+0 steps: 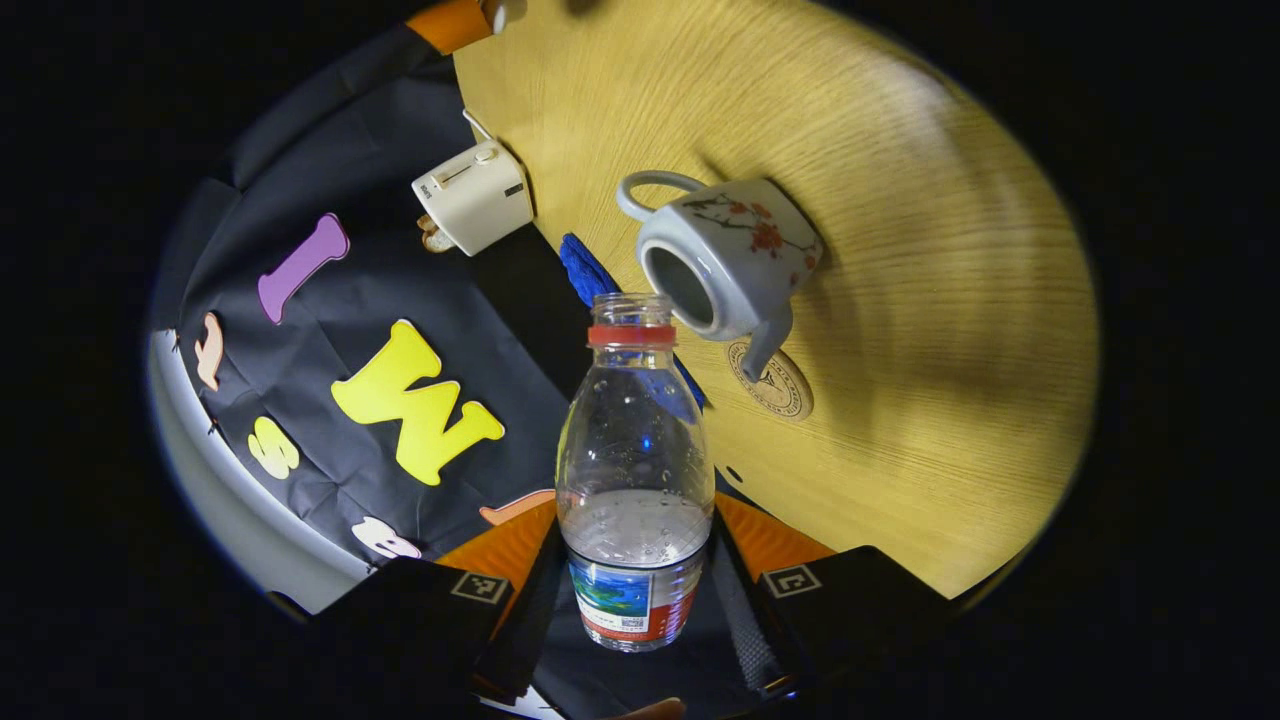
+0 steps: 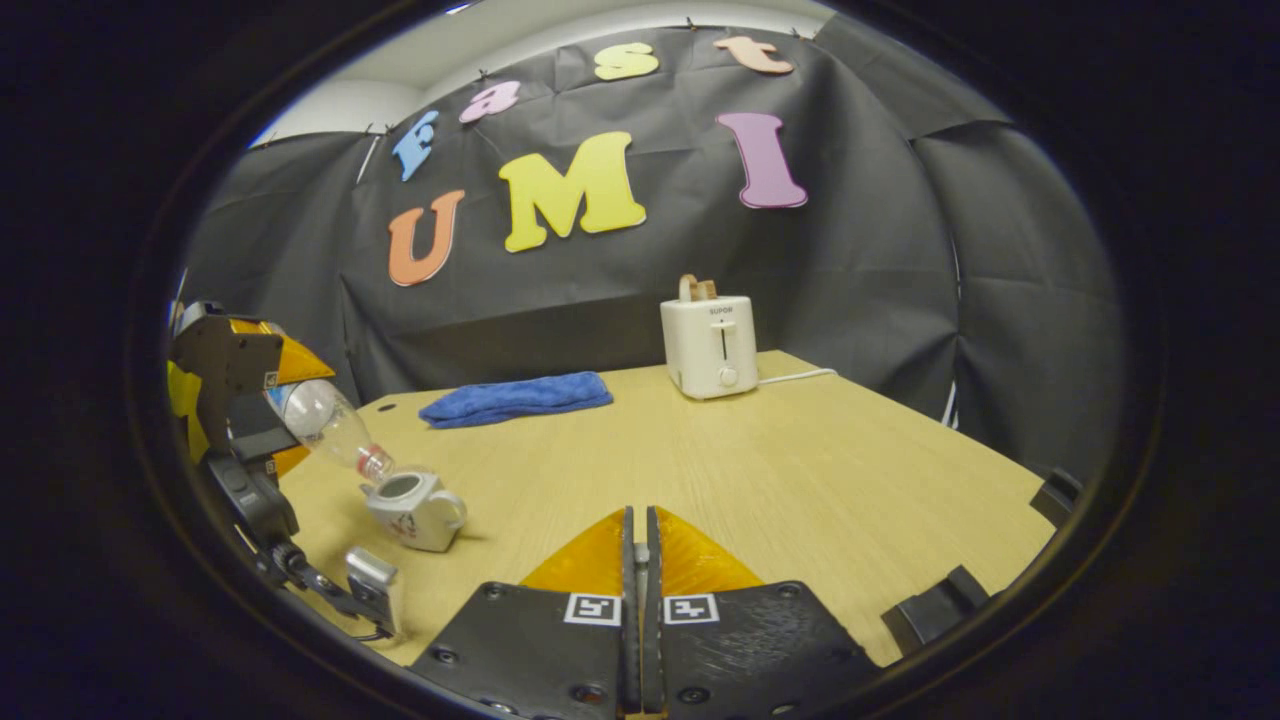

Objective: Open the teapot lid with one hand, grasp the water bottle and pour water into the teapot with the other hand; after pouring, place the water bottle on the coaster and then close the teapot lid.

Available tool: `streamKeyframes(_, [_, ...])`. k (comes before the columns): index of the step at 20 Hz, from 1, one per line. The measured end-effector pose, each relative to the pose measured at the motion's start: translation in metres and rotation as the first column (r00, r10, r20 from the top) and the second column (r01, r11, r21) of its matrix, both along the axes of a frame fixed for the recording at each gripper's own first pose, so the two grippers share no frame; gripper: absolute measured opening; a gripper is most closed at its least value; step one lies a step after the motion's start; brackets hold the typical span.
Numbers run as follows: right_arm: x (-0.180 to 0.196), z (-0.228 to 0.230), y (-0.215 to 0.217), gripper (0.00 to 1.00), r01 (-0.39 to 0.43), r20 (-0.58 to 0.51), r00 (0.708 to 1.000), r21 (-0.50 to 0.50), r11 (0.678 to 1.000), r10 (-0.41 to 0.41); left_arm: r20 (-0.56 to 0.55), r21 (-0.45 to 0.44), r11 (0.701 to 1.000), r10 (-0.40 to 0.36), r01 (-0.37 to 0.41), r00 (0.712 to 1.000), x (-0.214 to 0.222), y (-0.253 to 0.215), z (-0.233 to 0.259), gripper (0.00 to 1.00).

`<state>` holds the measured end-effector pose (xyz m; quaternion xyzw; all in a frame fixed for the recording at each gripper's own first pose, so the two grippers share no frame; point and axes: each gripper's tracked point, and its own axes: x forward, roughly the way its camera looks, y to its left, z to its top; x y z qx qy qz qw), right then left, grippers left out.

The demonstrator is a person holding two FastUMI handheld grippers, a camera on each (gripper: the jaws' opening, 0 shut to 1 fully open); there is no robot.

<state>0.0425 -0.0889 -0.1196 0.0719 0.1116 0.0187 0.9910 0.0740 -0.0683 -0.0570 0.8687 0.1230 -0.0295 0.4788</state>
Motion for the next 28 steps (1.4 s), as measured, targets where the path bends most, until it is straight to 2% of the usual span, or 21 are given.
streamKeyframes(2, [0.000,0.002,-0.005,0.01,0.018,0.009,1.000,-0.010,1.000,-0.018,-0.024,-0.095,0.996,0.000,-0.002,1.000,0.001,0.004,-0.011,0.77])
streamKeyframes(4, [0.001,0.000,-0.009,0.01,0.027,0.007,1.000,-0.005,1.000,-0.027,-0.043,-0.240,0.970,0.026,-0.036,0.999,0.001,0.013,-0.020,0.77])
streamKeyframes(5, [0.002,-0.001,-0.010,0.01,0.031,0.003,1.000,-0.004,1.000,-0.031,-0.050,-0.324,0.945,0.038,-0.052,0.998,0.001,0.015,-0.026,0.77])
streamKeyframes(7, [0.003,-0.003,-0.011,0.01,0.040,0.000,0.999,-0.011,0.999,-0.040,-0.069,-0.488,0.869,0.058,-0.085,0.996,0.001,0.017,-0.035,0.77])
streamKeyframes(9, [0.002,-0.002,-0.011,0.01,0.044,0.006,0.999,-0.014,0.999,-0.044,-0.063,-0.641,0.763,0.061,-0.087,0.996,0.003,0.016,-0.033,0.77])
streamKeyframes(11, [0.004,-0.002,-0.008,0.01,0.045,0.011,0.999,-0.017,0.999,-0.044,-0.040,-0.769,0.635,0.062,-0.070,0.997,0.010,0.011,-0.021,0.80])
streamKeyframes(16, [0.001,-0.001,-0.004,0.01,0.042,0.019,0.999,-0.034,0.999,-0.042,0.046,-0.938,0.346,0.115,0.004,0.992,0.022,0.019,0.011,0.77])
streamKeyframes(17, [0.001,-0.001,-0.003,0.01,0.040,0.020,0.999,-0.034,0.999,-0.039,0.052,-0.960,0.279,0.115,0.018,0.992,0.026,0.018,0.014,0.77])
streamKeyframes(21, [0.001,0.000,0.000,0.01,0.036,0.025,0.999,-0.042,0.998,-0.035,0.008,-0.999,-0.050,0.130,0.015,0.991,0.038,0.014,0.010,0.77])
streamKeyframes(23, [0.000,0.000,0.000,0.01,0.038,0.027,0.999,-0.046,0.998,-0.037,-0.004,-0.983,-0.181,0.136,0.021,0.991,0.042,0.013,0.007,0.78])
streamKeyframes(25, [0.000,0.001,-0.002,0.01,0.044,0.028,0.999,-0.048,0.998,-0.042,-0.002,-0.963,-0.266,0.125,0.032,0.992,0.053,0.009,0.005,0.78])
streamKeyframes(28, [0.001,0.001,-0.003,0.01,0.048,0.028,0.999,-0.044,0.998,-0.047,0.009,-0.943,-0.329,0.111,0.046,0.994,0.061,0.007,-0.004,0.78])
